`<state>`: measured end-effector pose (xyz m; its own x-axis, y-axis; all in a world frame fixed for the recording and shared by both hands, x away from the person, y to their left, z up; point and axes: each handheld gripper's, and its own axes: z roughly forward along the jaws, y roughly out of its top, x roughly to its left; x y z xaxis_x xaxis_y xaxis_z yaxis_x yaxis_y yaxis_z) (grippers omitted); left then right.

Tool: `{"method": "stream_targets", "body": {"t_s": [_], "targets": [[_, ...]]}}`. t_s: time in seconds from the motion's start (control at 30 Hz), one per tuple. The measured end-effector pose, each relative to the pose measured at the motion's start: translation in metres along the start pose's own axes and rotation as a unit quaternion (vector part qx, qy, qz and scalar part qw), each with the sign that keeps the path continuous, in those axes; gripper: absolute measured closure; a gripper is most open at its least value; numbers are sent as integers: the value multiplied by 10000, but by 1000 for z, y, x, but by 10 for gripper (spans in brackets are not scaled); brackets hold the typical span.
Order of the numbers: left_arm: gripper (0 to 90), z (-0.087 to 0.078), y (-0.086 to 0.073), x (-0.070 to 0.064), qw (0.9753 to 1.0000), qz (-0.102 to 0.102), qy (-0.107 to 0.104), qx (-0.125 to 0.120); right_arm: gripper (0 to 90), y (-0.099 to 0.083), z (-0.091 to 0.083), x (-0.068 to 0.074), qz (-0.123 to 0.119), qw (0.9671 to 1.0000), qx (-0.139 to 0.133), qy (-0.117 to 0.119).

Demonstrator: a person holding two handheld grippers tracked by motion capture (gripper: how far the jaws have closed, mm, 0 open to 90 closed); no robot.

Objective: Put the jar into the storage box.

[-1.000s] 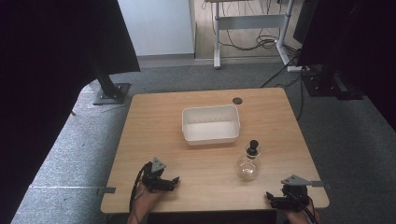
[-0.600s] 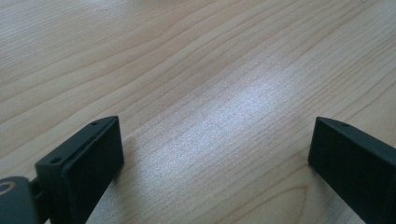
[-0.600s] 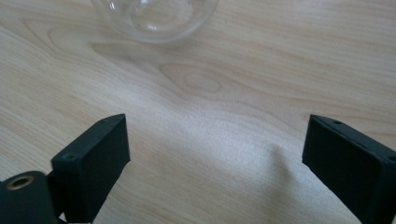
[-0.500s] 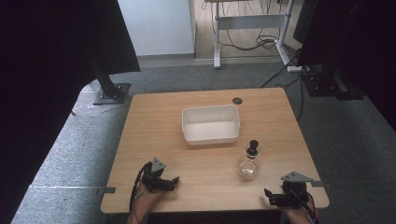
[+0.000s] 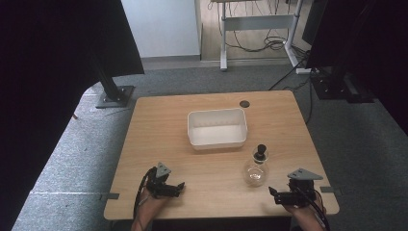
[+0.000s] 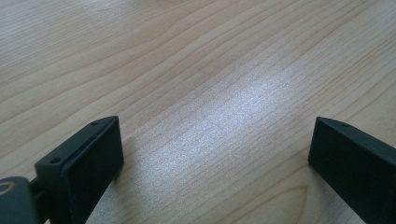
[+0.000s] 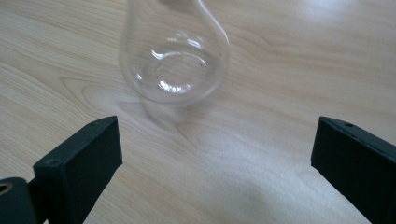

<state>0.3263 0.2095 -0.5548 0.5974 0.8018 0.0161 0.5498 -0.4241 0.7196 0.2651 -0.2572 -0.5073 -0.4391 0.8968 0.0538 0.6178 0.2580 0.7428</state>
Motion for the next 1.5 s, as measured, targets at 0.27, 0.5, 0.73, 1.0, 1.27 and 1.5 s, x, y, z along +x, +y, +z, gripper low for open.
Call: {"method": "stream_targets", "body": {"t_s": [0.27, 0.5, 0.73, 1.0, 1.27, 1.5], "targets": [[26, 0, 0, 0, 10000, 5, 1, 7, 17, 19, 2, 2, -48, 9999, -96, 120], [25, 0, 0, 0, 10000, 11, 0, 13, 35, 35, 3, 4, -39, 9996, -228, 187], [25, 0, 0, 0, 10000, -1, 0, 3, 87, 55, 2, 9, -114, 9989, -392, 221], [25, 0, 0, 0, 10000, -1, -1, 4, 137, 68, 5, 15, -179, 9986, -435, 252], [25, 0, 0, 0, 10000, -1, -2, 5, 199, 82, 9, 21, -305, 9984, -444, 148], [24, 0, 0, 0, 10000, -9, -4, 0, 247, 92, 13, 27, -408, 9982, -436, 107]]}}
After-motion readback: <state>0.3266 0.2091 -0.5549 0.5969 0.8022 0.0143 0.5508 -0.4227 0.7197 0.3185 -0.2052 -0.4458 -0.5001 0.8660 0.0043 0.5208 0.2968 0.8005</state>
